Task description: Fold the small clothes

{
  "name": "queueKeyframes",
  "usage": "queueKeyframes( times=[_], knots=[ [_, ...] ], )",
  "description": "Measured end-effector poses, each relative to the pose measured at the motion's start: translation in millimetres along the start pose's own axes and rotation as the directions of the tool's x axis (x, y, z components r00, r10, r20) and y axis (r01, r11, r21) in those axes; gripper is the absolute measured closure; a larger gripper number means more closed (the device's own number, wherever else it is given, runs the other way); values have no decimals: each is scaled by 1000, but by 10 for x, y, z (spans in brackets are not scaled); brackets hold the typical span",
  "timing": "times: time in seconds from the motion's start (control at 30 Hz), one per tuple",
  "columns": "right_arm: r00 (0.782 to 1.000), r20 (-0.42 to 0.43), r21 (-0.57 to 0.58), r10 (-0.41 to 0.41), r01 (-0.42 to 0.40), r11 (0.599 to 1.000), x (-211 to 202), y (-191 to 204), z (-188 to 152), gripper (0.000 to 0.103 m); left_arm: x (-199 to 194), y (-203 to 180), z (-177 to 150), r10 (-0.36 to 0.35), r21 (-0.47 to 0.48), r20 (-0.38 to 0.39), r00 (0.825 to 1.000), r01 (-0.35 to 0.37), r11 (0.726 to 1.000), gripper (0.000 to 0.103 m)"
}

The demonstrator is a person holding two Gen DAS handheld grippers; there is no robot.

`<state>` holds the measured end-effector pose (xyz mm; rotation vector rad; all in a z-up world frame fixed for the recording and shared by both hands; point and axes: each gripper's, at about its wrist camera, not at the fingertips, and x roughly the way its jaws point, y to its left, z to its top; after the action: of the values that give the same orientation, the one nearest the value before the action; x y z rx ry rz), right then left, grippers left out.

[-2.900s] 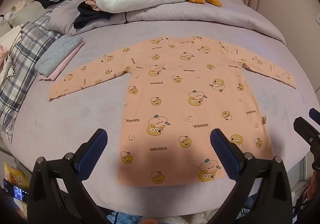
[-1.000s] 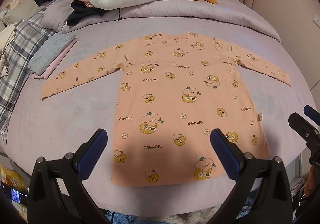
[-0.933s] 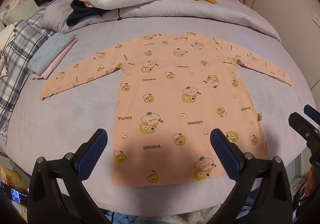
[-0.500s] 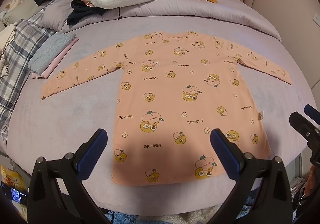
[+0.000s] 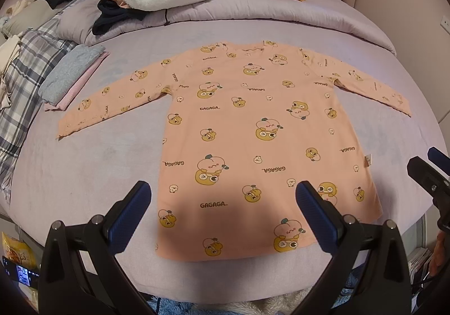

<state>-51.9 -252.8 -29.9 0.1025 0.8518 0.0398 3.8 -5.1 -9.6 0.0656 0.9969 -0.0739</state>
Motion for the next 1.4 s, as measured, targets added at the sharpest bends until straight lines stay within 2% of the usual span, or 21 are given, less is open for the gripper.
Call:
queueKeyframes(
  times=[0.27, 0.37, 0.43, 0.5, 0.53, 0.57, 0.6, 0.67, 0.73, 0.77, 0.93, 0.97, 1.07, 1.13, 1.23, 1.33, 1.4],
  knots=[
    [1000, -11, 15, 4, -4, 1000, 19, -49, 26, 1, 46, -17, 24, -6, -7, -8, 1000, 6, 1000, 0],
    [999, -20, 33, 30, -29, 999, 67, -97, 32, 1, 157, 38, 51, -78, -61, -34, 996, 76, 995, 0],
    [994, -41, 74, 104, -101, 992, 136, -202, 35, 1, 270, 118, 61, -139, -125, -53, 989, 131, 983, 0],
    [973, -50, 154, 226, -216, 964, 231, -377, 18, 1, 425, 229, 62, -207, -209, -75, 975, 188, 960, 0],
    [952, -42, 217, 302, -286, 933, 305, -527, -5, 1, 526, 312, 56, -259, -268, -80, 962, 230, 936, 0],
    [938, -30, 266, 344, -324, 908, 360, -642, -28, 1, 581, 351, 56, -291, -300, -77, 954, 256, 919, 0],
    [928, -16, 320, 372, -348, 881, 422, -778, -50, 1, 657, 416, 55, -332, -344, -68, 941, 290, 893, 0],
    [918, 23, 439, 396, -366, 821, 545, -1097, -111, 1, 761, 503, 68, -374, -403, -51, 926, 324, 856, 0],
    [921, 68, 530, 384, -359, 768, 628, -1420, -169, 1, 828, 558, 88, -399, -435, -27, 917, 349, 830, 0],
    [929, 86, 558, 361, -345, 755, 657, -1571, -181, 1, 855, 579, 109, -409, -445, -10, 912, 362, 819, 0],
    [974, 125, 638, 190, -225, 736, 699, -2140, -101, 1, 924, 642, 248, -411, -465, 47, 910, 384, 797, 0],
    [975, 135, 646, 174, -220, 731, 718, -2226, -71, 1, 958, 670, 279, -408, -467, 51, 912, 383, 797, 0],
    [982, 150, 677, 113, -186, 712, 816, -2469, 21, 1, 1057, 696, 352, -378, -461, 37, 925, 352, 815, 0],
    [984, 151, 712, 94, -174, 680, 923, -2644, 69, 1, 1132, 706, 391, -359, -457, 15, 933, 326, 828, 0],
    [981, 167, 756, 99, -192, 626, 1096, -2866, 101, 11, 1250, 718, 450, -326, -447, -30, 945, 279, 850, 0],
    [973, 217, 807, 75, -222, 547, 1179, -3080, 104, 21, 1334, 724, 477, -310, -439, -53, 949, 257, 861, 0],
    [968, 247, 821, 47, -235, 520, 1191, -3181, 157, 26, 1361, 726, 482, -303, -431, -61, 951, 249, 867, 0]
  ],
)
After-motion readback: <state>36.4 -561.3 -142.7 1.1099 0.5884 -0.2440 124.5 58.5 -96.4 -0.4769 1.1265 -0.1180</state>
